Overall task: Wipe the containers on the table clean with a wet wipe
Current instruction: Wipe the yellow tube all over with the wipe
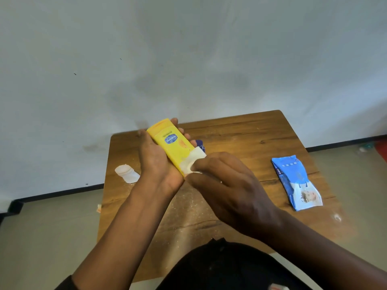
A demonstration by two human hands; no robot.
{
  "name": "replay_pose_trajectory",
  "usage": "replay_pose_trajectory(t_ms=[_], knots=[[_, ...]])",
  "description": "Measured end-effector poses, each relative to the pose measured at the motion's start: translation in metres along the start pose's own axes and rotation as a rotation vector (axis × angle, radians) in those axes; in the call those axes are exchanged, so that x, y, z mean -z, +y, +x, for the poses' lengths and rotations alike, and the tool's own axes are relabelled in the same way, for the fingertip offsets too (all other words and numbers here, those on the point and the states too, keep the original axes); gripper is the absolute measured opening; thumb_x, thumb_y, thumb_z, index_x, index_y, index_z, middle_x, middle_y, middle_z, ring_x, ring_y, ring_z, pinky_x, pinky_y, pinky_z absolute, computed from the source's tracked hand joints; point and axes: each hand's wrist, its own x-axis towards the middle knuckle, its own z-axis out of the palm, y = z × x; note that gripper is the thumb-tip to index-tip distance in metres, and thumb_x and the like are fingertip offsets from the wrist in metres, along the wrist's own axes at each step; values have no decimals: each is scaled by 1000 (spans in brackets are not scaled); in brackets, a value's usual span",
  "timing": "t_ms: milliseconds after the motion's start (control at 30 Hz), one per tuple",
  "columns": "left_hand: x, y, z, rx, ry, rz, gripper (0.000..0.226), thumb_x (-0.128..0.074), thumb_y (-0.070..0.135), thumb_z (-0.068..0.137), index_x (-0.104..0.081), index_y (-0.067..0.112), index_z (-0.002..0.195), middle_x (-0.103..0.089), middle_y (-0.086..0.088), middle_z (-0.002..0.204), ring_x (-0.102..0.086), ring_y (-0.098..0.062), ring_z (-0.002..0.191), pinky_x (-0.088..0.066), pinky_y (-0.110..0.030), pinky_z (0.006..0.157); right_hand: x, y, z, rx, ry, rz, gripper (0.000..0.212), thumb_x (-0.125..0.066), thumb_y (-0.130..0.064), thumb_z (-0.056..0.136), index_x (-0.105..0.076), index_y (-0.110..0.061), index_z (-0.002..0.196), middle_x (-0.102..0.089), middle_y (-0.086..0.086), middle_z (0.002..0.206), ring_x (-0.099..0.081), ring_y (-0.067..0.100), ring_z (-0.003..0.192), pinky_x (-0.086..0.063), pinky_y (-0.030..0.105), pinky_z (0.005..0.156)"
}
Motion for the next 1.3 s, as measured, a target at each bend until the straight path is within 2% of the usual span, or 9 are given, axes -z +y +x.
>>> replay_pose_trajectory(t_ms=[200,367,500,600,733,867,967,1100,1300], knots=[[-1,16,-6,83,-122,-56,59,-58,72,90,-54,16,110,-66,-12,103,-68,-31,100,-58,-49,90,0,12,9,-303,238,97,25,-81,-16,89,-76,-10,113,-75,4,109,-67,10,99,-57,32,79],[-7,12,-14,0,-215,92,57,-48,68,98,-57,21,129,-69,-18,130,-63,-37,127,-54,-53,103,8,0,26,-774,302,797,27,-84,-2,85,-74,-8,109,-77,2,99,-74,15,91,-61,26,73],[-6,5,-14,-45,-244,27,70,-38,66,102,-48,18,152,-67,-17,133,-67,-34,120,-52,-50,106,9,-2,28,-1048,239,1192,24,-77,-4,89,-72,-6,112,-77,16,103,-75,23,90,-62,30,73],[2,3,-9,-35,-231,-11,67,-33,63,104,-49,18,152,-70,-14,115,-69,-29,100,-56,-47,98,11,4,27,-1130,393,1204,15,-71,-9,95,-74,-8,110,-79,11,106,-75,21,95,-62,33,79],[10,-1,-5,-30,-251,30,64,-29,59,107,-51,17,151,-70,-13,112,-67,-28,98,-58,-46,94,22,7,34,-952,530,1010,23,-64,-1,100,-75,-15,116,-80,0,110,-75,13,105,-59,25,84],[7,-5,-6,-24,-263,104,61,-30,58,107,-54,19,148,-69,-10,118,-68,-25,105,-54,-43,95,12,-2,34,-492,219,344,43,-64,3,95,-68,-10,135,-70,4,130,-66,11,119,-53,23,99],[4,-4,-6,-34,-232,104,61,-29,59,107,-75,22,118,-69,-10,106,-67,-23,90,-53,-41,90,-5,-5,20,-268,23,144,47,-62,8,95,-61,-2,142,-61,14,142,-59,21,128,-49,29,108],[6,-4,-9,-19,-204,167,80,-24,63,106,-84,19,78,-71,-7,84,-69,-20,73,-50,-39,91,-11,-2,6,-155,3,127,34,-68,8,96,-70,0,129,-66,15,137,-65,26,122,-54,36,102],[4,-19,-17,48,-224,254,62,-28,57,107,-76,17,112,-72,-8,96,-71,-19,83,-60,-33,74,-8,16,27,-217,110,9,18,-74,0,93,-80,-4,108,-73,12,112,-67,28,106,-51,32,91]])
